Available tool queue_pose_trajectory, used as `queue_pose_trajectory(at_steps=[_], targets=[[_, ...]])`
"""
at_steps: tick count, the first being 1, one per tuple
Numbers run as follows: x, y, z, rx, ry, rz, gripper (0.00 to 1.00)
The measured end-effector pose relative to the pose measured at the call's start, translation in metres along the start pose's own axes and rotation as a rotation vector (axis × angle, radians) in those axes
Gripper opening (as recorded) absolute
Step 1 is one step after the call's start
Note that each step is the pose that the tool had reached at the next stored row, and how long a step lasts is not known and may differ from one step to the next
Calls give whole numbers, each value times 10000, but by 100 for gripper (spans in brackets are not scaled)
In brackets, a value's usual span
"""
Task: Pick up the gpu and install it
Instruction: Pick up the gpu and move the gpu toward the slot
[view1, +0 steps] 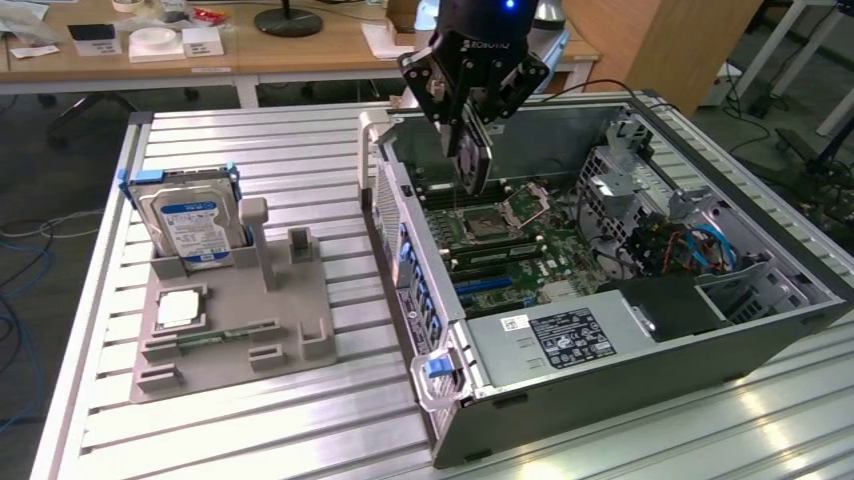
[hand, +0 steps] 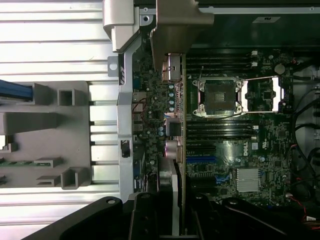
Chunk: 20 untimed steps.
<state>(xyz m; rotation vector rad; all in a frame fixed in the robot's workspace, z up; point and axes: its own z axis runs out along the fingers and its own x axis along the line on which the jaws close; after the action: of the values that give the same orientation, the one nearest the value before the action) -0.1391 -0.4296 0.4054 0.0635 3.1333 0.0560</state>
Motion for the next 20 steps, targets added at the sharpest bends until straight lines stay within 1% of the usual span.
queue_pose_trajectory(at_steps=[12,14,20], targets=[[-9,-1,0,0,1,-2,28],[-52,0,0,0,2,-1,28],[-235,7,3,-7,6,-138,28]])
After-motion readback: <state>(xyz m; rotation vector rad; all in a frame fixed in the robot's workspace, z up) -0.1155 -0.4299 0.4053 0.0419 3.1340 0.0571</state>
